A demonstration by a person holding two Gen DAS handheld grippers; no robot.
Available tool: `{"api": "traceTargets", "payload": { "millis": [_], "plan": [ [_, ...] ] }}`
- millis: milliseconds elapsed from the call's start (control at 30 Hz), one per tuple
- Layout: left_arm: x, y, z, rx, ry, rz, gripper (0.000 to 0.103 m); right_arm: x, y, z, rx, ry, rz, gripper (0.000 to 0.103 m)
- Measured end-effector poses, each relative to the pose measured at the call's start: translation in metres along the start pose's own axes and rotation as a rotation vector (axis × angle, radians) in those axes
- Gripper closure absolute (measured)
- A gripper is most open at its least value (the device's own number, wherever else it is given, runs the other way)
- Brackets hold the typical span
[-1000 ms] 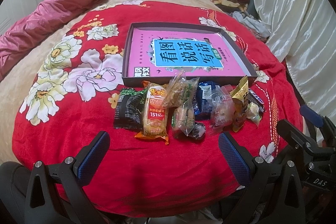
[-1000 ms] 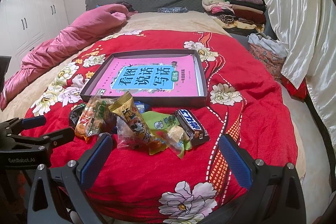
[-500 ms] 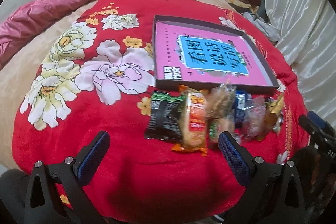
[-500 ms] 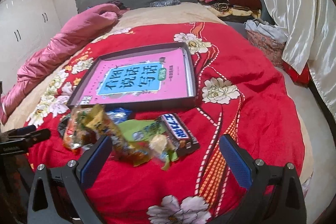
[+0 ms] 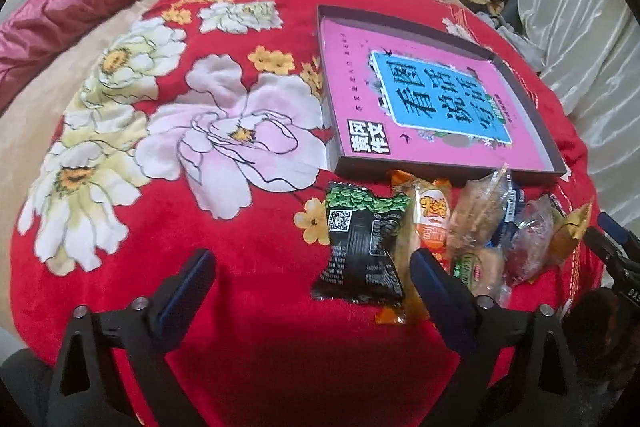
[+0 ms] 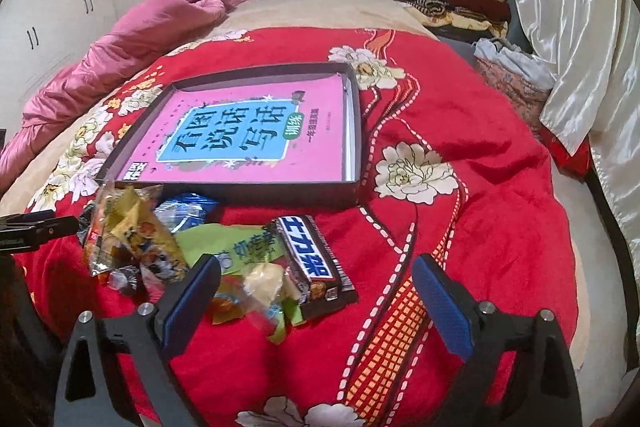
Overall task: Organize snacks
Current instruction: 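Grasp the black-green snack bag with the left tool while the right tool grasps the blue-white chocolate bar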
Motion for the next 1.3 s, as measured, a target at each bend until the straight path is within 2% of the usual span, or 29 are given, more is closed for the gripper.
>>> {"api": "traceTargets", "payload": {
  "millis": [33,100,300,367,433,533,767,833,933,1000,1067,1300],
  "plan": [
    [0.0,-0.003,0.001,-0.008,0.002,-0.008,0.012,-0.001,-0.002,0.002,0.001,-0.001,-0.006,0.013],
    [-0.001,-0.009,0.004,-0.038,0.002,-0.024,0.024,-0.002,-0.007,0.006,0.008,-0.008,-0.021,0.019],
    [0.0,-0.015,0.012,-0.053,-0.031,-0.025,0.033,-0.004,-0.024,0.004,0.03,0.016,-0.068,0.032],
    [0.002,-0.017,0.015,-0.056,-0.036,-0.026,0.034,-0.001,-0.027,0.002,0.041,0.039,-0.065,0.035],
    [0.004,-0.021,0.016,-0.055,-0.045,-0.031,0.034,0.003,-0.03,0.0,0.046,0.062,-0.063,0.043],
    [0.005,-0.027,0.016,-0.058,-0.045,-0.039,0.035,0.002,-0.043,0.0,0.048,0.096,-0.104,0.053],
    [0.005,-0.036,0.015,-0.066,-0.029,-0.053,0.038,0.001,-0.06,-0.005,0.115,0.1,-0.137,0.064],
    [0.005,-0.037,0.015,-0.067,-0.029,-0.051,0.04,0.001,-0.062,-0.007,0.136,0.094,-0.137,0.07],
    [0.006,-0.036,0.015,-0.059,-0.036,-0.039,0.05,0.001,-0.06,-0.006,0.156,0.084,-0.128,0.071],
    [0.007,-0.034,0.014,-0.057,-0.032,-0.031,0.062,0.003,-0.055,-0.006,0.173,0.072,-0.109,0.072],
    [0.008,-0.031,0.011,-0.067,-0.021,-0.027,0.07,0.007,-0.046,-0.005,0.192,0.052,-0.079,0.074],
    [0.009,-0.016,0.006,-0.106,0.021,-0.007,0.072,0.021,-0.015,-0.003,0.24,-0.009,0.034,0.074]
  ]
}}
Point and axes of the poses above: each gripper's, at about its wrist camera, not at the fingertips, and y roughly against the way its jaws point, z to its right, x to its top, the point moved 9 cm from there along -y, roughly the way its jaws point, and after that the axes turned 5 degrees about x, right-handed, at the moved point
